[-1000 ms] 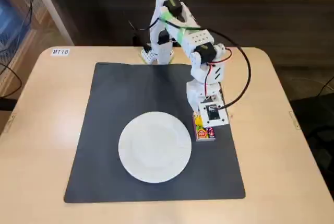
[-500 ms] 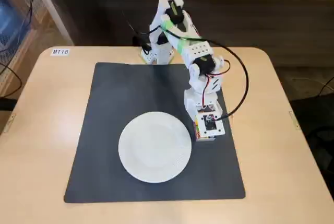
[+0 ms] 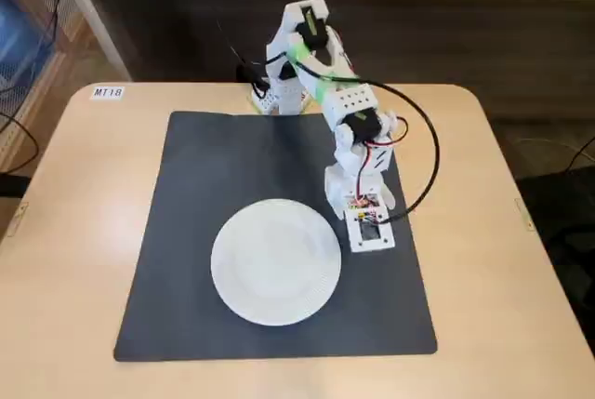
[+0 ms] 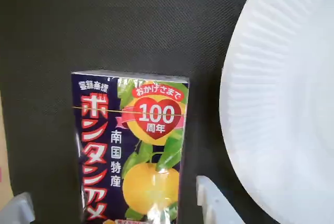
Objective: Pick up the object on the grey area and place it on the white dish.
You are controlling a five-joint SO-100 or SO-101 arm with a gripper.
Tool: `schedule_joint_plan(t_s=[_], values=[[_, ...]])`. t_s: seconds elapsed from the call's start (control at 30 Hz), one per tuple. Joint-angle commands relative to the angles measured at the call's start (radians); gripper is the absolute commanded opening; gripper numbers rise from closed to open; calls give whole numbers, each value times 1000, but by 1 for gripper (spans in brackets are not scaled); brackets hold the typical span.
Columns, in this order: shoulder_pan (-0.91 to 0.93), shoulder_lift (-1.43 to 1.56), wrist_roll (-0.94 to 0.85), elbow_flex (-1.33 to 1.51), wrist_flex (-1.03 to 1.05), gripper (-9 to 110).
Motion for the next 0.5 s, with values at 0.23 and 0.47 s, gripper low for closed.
schedule_joint_plan(t_s=[0.23,0.47], values=[[-18,-77,-8,-156,32,38],[-18,-156,5,-230,52,33]])
